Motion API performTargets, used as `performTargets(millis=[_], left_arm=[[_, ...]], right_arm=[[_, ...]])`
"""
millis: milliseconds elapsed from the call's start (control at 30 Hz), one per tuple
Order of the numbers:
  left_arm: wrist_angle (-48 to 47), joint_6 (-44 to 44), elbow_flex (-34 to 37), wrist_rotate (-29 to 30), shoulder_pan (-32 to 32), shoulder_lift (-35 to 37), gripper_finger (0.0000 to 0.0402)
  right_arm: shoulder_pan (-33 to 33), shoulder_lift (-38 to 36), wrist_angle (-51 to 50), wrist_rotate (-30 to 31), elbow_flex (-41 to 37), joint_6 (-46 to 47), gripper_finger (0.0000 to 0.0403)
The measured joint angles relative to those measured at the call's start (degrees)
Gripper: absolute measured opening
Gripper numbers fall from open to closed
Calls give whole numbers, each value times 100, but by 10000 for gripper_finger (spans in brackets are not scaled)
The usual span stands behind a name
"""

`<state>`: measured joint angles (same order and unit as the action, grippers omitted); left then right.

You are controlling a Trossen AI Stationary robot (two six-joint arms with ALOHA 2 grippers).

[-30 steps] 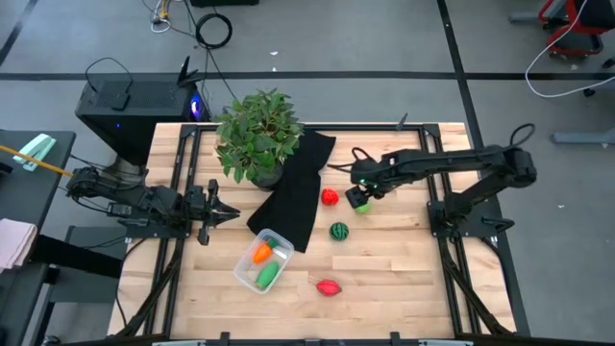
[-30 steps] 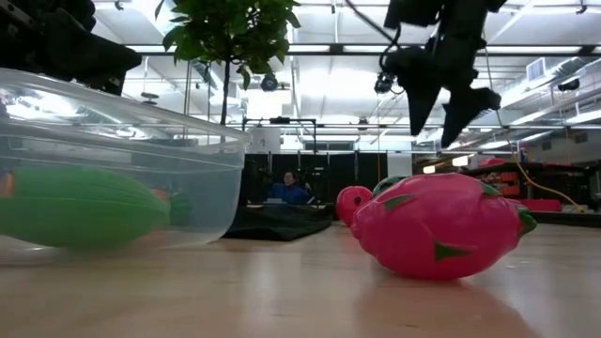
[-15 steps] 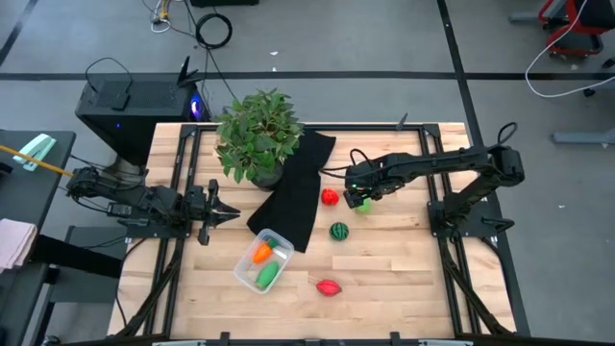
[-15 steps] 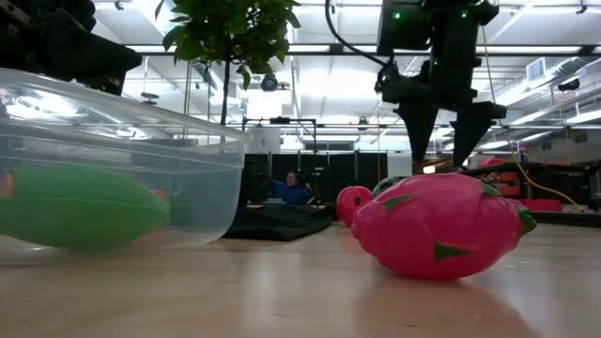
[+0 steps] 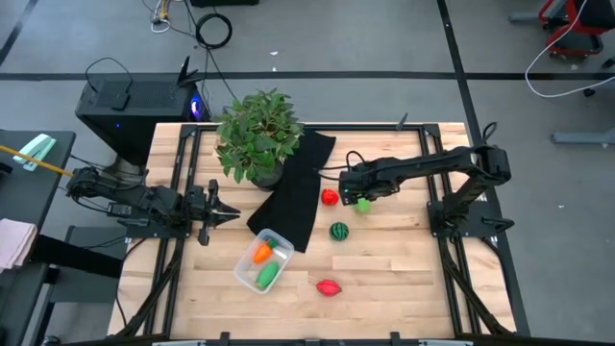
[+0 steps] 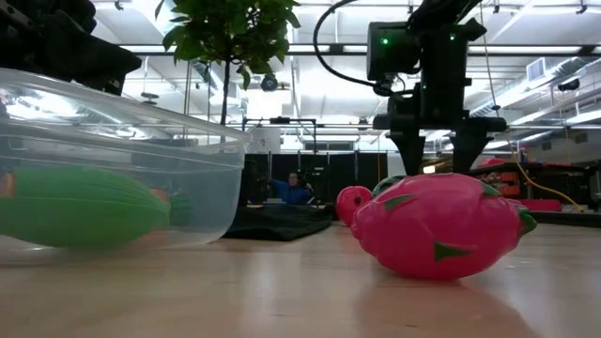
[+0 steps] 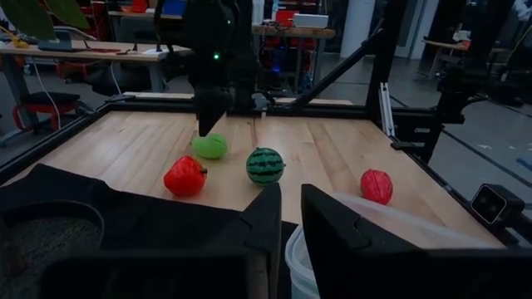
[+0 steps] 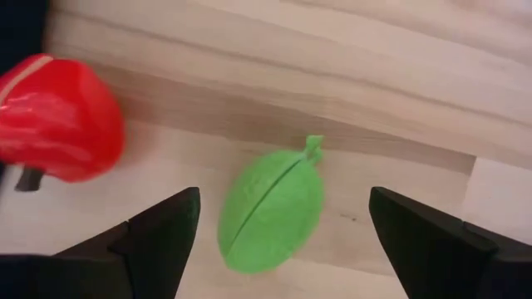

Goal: Pick and placing Produce into tupperware
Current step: Put the light green cabbage into the transparent bin

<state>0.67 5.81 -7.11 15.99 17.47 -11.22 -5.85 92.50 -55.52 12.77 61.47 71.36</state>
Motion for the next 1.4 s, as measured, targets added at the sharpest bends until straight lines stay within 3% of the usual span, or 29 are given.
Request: performTargets(millis=[600,1400], left_arm=[[-16,6,0,0,2,0,63],[-48,113,0,-83,2,0,66]], right_arm=[[275,549,-18,-59,-2,587,353],[10,1075,256,4,-7,241,345]])
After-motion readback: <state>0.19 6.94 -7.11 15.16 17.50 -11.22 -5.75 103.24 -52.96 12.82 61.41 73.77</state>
